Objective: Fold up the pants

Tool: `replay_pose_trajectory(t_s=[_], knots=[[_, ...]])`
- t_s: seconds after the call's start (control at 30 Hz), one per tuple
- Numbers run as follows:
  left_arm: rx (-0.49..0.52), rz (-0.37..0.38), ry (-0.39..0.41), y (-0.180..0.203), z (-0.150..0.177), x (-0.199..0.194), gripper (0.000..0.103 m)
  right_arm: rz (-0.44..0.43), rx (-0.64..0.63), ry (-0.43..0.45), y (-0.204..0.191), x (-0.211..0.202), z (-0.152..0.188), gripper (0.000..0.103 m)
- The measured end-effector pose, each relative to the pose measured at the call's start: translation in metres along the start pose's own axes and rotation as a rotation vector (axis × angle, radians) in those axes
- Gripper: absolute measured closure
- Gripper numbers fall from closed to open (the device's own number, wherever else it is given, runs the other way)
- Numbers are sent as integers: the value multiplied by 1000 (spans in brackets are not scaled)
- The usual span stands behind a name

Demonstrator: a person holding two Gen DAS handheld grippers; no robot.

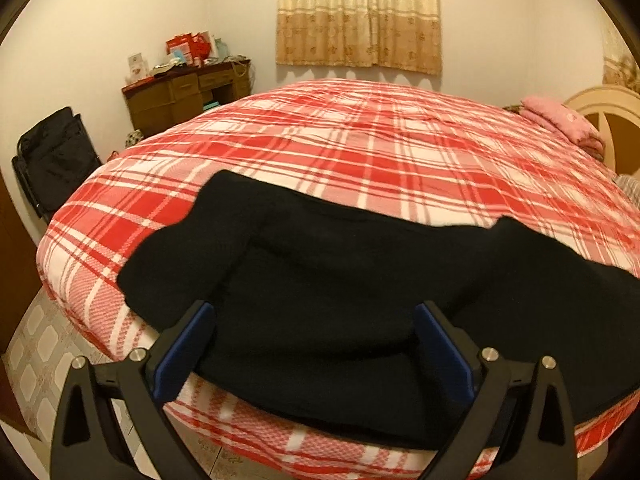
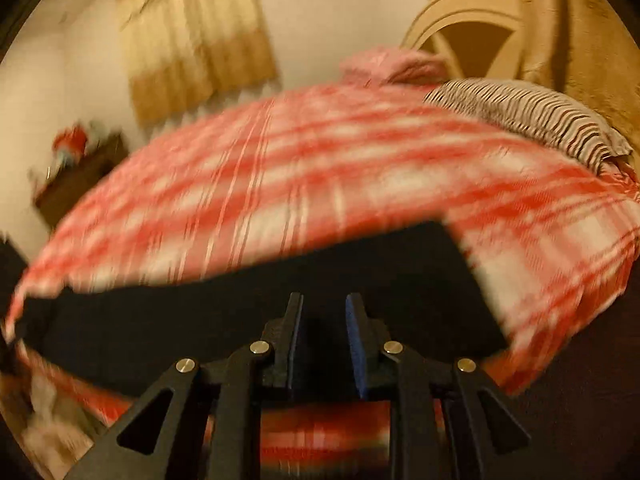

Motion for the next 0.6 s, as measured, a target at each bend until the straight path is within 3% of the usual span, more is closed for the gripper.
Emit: replay_pose_trajectory(t_s=[0.07, 0.17, 0.27, 0.33, 0.53, 0.6], knots=[[20, -14, -17, 3, 3, 4, 1, 44, -74, 26, -2, -6, 8, 80], [30, -15, -17, 1, 6, 1, 1, 58, -24, 13, -2, -12, 2, 80], [37, -25, 21, -4, 2, -9, 1, -74, -19, 63, -25, -26, -3, 77], [47, -34, 38, -6, -2, -14, 1, -123, -48, 42, -44, -25, -1, 61], [31, -19, 39, -11, -3, -14, 1, -218, -53, -75, -78, 1, 22, 60], [36, -20, 29, -11, 0, -12, 1, -271, 0, -121, -81, 5, 32, 60]])
Point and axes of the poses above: each gripper's, at about its wrist camera, not at the fingertips, and x roughly the way its jaws point, y to its right, z to its underside, the point moved 4 cm from there along x, roughly the way its jaws point, and after that the axes turned 6 degrees about -z, right-handed, at the moved point
